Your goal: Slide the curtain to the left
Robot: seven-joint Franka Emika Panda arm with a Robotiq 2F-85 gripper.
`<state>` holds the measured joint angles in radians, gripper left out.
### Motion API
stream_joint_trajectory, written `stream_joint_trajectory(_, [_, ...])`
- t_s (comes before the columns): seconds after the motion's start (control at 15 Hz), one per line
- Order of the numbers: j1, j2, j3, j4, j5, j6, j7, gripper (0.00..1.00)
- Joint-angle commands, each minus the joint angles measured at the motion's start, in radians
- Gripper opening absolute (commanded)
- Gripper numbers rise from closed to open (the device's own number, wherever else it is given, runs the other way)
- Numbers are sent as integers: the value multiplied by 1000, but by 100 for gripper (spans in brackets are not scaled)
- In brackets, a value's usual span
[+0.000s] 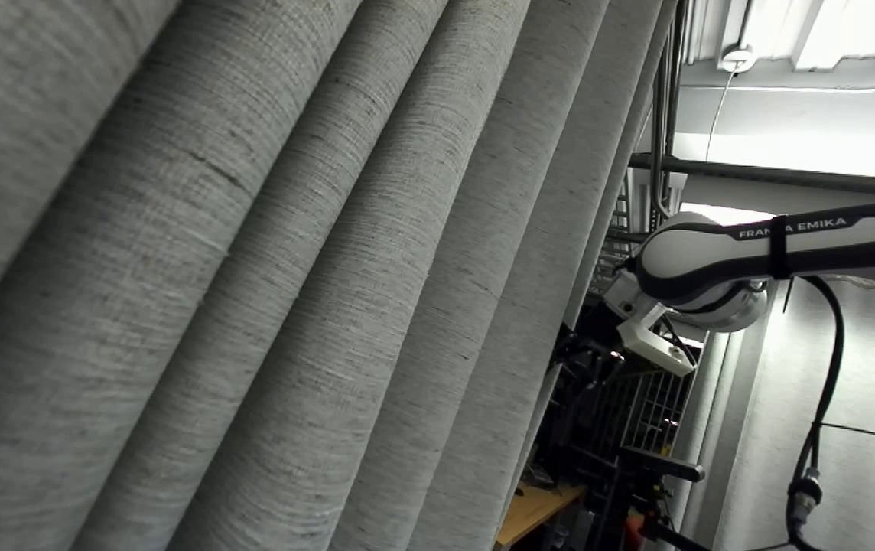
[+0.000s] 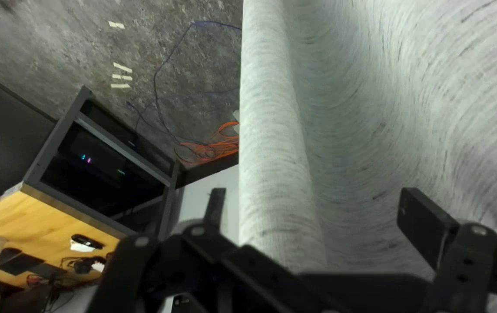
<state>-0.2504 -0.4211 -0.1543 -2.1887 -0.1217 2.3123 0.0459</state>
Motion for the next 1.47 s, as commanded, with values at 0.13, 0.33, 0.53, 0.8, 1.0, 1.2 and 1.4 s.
stream_joint_trajectory(0.13, [44, 84, -17, 111, 13, 111, -73, 100])
stream_joint_trajectory(0.33, [42, 99, -10, 138, 1, 197, -61, 100])
stream_joint_trajectory(0.53, [37, 81, -6, 117, 1, 193, -46, 100])
stream_joint_trajectory(0.8, [38, 81, -5, 122, 0, 198, -45, 100])
stream_joint_trajectory(1.0, [32, 108, -3, 150, -3, 200, -28, 100])
stream_joint_trajectory(1.2, [32, 131, -1, 187, -7, 220, -21, 100])
stream_joint_trajectory(1.4, [31, 145, 5, 224, -15, 234, -11, 100])
